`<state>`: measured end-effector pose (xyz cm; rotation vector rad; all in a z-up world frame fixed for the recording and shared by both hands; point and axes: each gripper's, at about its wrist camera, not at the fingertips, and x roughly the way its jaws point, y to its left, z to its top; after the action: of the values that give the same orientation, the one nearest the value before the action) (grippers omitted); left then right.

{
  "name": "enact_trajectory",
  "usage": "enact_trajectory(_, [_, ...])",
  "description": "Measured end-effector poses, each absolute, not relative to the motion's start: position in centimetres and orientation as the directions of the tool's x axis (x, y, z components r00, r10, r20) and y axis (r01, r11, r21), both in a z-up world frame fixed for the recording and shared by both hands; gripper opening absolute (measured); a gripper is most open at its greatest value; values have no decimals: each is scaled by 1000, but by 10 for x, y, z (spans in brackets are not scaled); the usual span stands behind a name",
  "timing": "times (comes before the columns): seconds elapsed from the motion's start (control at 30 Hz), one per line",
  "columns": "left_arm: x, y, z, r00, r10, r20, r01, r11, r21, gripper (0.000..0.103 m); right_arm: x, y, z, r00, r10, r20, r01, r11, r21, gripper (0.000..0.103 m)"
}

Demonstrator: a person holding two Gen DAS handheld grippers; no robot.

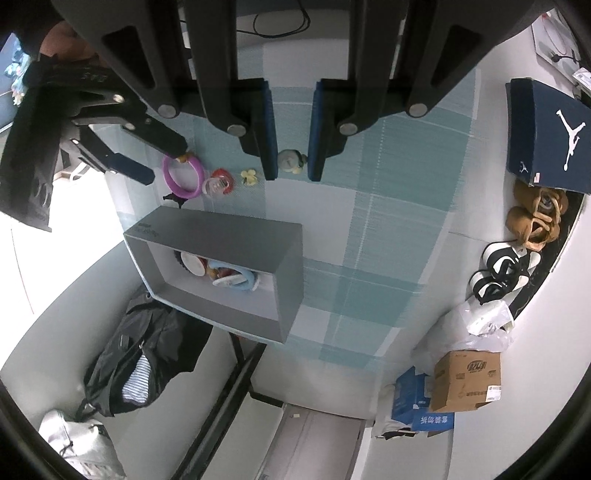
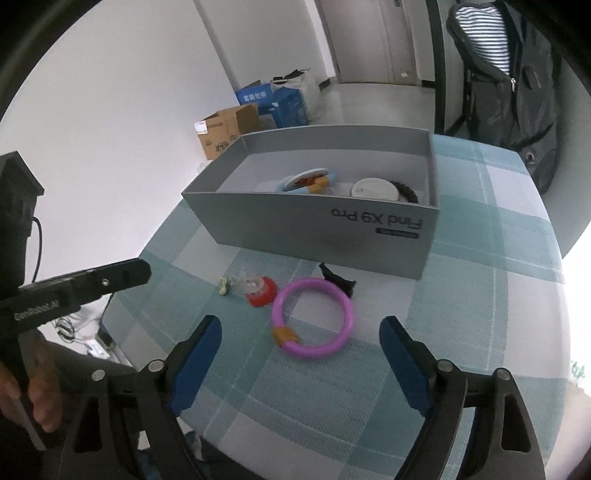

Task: Organize jewelry
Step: 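Grasp the small white earring with the left gripper, then grasp the pink bangle with the right gripper and lift it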

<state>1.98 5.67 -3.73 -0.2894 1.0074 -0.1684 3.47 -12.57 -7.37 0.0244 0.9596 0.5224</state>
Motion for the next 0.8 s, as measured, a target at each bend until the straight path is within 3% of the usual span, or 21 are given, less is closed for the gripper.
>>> enact_trajectory(0.3, [18,65,-30,541,-292,-789,-2,937,-348,11,34,-112,-73,485,406,-774,-429,882,194,78])
enact_trajectory(0.57, [20,60,-30,539,-272,-797,19,950,-311,11,41,-105,-82,490,342,-802,-421,898,126,66])
enact_trajectory(0.67, [20,60,-29,543,-266,-796,22,953,-303,11,41,-100,-83,508,302,-807,-426,902,69,52])
enact_trajectory(0.8, [21,59,-30,541,-262,-799,21,954,-298,11,44,-100,-82,508,301,-807,-429,901,65,50])
